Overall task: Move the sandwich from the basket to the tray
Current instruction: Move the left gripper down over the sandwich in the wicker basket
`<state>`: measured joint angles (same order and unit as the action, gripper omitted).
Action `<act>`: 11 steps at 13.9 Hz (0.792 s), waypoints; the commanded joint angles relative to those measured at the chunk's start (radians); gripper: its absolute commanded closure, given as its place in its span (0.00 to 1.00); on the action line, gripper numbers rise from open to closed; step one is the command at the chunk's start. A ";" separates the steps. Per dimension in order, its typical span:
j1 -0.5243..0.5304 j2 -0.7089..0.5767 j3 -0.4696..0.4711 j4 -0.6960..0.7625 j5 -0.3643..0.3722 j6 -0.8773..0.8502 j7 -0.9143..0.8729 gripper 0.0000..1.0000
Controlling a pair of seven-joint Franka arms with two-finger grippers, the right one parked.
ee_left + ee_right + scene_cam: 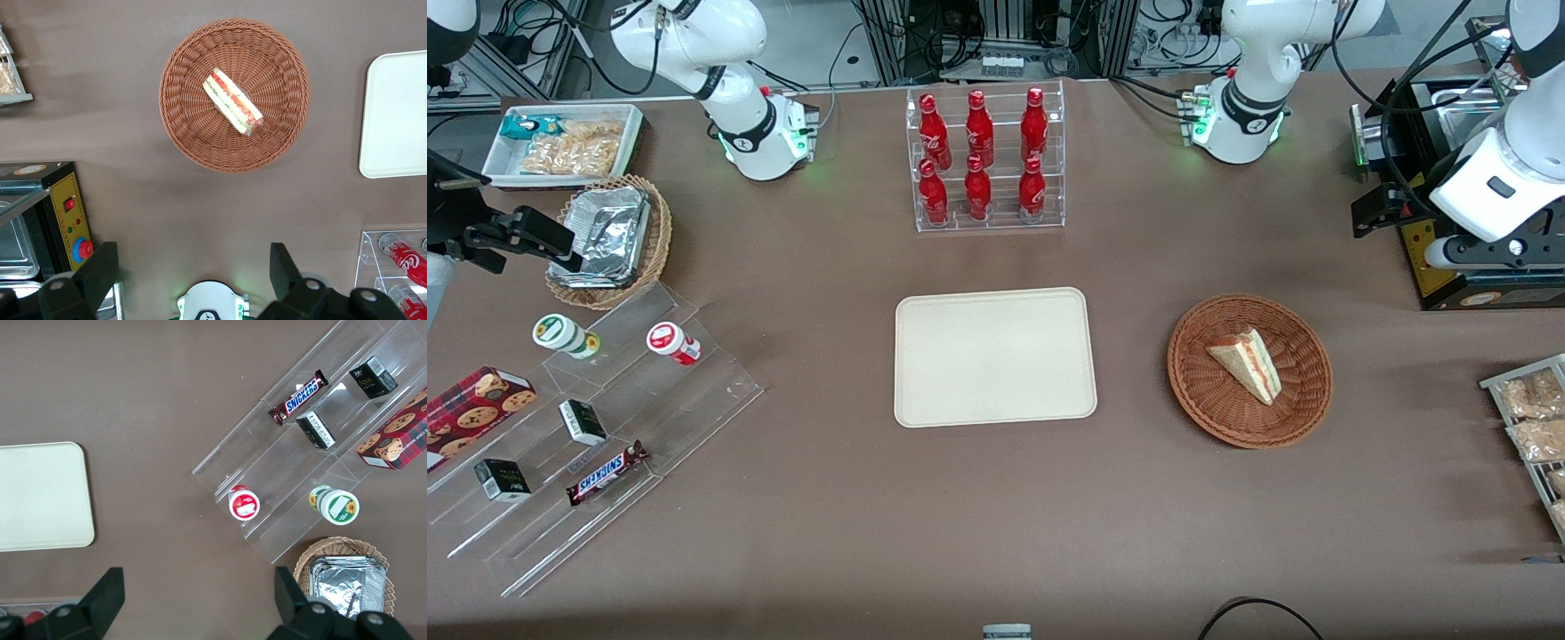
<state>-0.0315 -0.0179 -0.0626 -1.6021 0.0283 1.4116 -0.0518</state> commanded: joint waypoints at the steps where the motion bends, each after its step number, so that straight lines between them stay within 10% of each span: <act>1: 0.001 0.007 0.001 -0.010 0.001 0.001 0.012 0.00; 11: 0.001 0.084 0.003 -0.142 0.001 0.127 0.000 0.00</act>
<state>-0.0314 0.0807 -0.0620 -1.6878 0.0283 1.4963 -0.0518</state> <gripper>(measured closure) 0.000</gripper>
